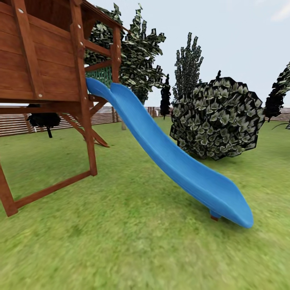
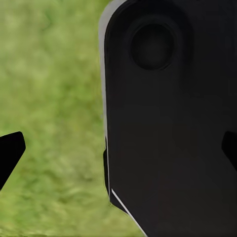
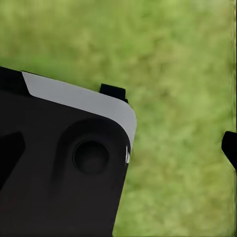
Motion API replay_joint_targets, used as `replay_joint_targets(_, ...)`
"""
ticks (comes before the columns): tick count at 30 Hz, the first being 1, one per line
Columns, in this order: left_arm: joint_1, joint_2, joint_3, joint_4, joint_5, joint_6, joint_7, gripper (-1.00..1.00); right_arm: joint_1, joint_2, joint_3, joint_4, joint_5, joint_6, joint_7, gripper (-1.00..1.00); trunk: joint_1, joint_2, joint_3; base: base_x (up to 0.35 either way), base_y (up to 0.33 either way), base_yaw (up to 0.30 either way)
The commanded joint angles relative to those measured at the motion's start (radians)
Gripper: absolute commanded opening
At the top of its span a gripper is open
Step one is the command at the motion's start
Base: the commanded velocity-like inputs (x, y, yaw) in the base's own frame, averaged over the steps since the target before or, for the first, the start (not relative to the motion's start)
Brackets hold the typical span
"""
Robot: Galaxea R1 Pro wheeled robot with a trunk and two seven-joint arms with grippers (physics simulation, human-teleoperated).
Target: Take the three Easter eggs out of the wicker basket on the lawn in the garden, then place them on the lawn next to a single tree (choose any tree) so that all three eggs are next to the same tree and none are left in the basket.
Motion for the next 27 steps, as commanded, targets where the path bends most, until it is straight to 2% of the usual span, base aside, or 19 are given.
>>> replay_joint_targets(1,0.000,0.000,-0.002,0.000,-0.001,-0.003,0.001,1.00,-0.002,0.000,0.004,0.004,0.002,-0.007,0.000,1.00,0.000,0.000,-0.001,0.266,-0.214,0.000)
replay_joint_targets(9,0.000,0.000,-0.001,-0.002,0.001,-0.005,0.000,1.00,-0.002,0.000,0.004,0.004,0.002,-0.007,0.000,1.00,0.000,0.000,-0.001,0.061,-0.087,0.000)
replay_joint_targets(27,0.000,-0.001,0.000,-0.001,0.003,-0.004,0.003,1.00,-0.002,0.000,0.005,0.004,0.002,-0.007,0.002,1.00,0.000,0.000,-0.001,0.022,-0.310,0.000)
